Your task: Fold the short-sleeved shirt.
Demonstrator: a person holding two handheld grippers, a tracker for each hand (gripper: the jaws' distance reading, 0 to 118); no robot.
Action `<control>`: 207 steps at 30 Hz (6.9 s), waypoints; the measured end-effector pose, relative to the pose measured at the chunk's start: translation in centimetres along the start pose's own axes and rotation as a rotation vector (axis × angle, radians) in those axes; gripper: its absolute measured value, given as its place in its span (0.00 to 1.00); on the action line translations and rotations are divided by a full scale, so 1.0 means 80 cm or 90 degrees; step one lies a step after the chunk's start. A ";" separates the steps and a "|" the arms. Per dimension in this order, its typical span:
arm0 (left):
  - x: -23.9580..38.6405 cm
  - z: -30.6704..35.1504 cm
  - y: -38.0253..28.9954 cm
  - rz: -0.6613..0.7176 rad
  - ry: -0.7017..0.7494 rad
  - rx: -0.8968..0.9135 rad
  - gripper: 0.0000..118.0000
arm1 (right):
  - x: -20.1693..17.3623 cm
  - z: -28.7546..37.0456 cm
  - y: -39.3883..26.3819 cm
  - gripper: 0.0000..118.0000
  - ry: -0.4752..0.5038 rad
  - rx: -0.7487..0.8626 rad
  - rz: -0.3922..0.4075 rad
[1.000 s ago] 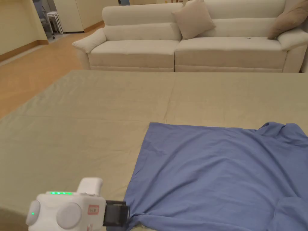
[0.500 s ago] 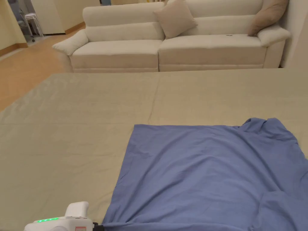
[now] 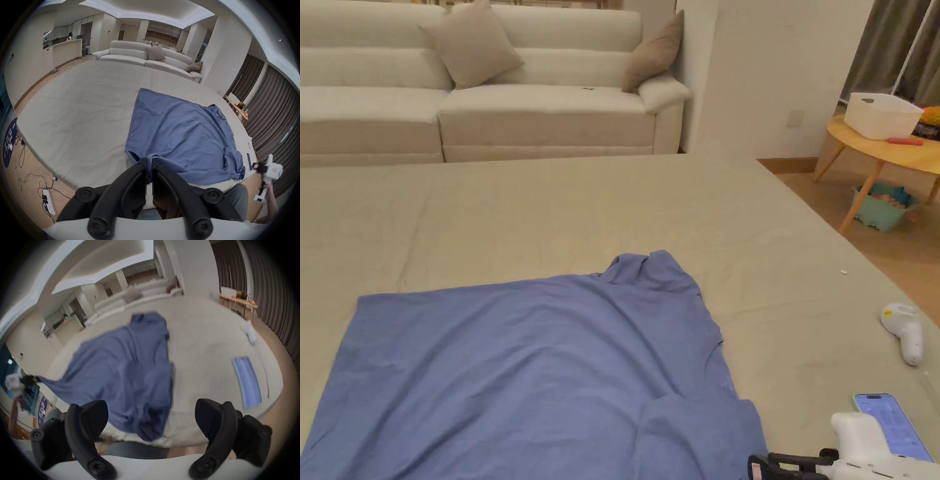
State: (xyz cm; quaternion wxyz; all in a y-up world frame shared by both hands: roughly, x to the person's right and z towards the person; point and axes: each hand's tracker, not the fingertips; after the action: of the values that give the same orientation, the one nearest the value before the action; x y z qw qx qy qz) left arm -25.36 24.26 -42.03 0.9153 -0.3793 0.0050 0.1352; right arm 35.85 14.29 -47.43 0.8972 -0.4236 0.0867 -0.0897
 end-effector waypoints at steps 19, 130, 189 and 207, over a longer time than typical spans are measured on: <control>0.002 -0.007 0.042 0.040 0.017 0.039 0.03 | -0.019 0.040 0.030 0.07 0.020 0.132 -0.015; 0.001 -0.193 0.127 -0.010 -0.035 -0.129 0.11 | 0.006 -0.170 0.107 0.79 -0.103 -0.008 -0.029; 0.030 0.115 0.125 -0.103 0.123 0.470 0.00 | -0.144 0.208 0.196 0.53 -0.038 0.547 0.047; -0.035 -0.313 0.261 -0.025 0.033 -0.118 0.75 | -0.136 0.119 0.222 0.00 -0.067 0.446 0.059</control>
State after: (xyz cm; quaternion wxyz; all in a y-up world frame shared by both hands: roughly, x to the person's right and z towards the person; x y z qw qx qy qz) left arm -30.94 20.30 -74.02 0.8785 -0.4655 0.0091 0.1070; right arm 29.05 35.05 -54.35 0.9944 -0.0898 0.0232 -0.0514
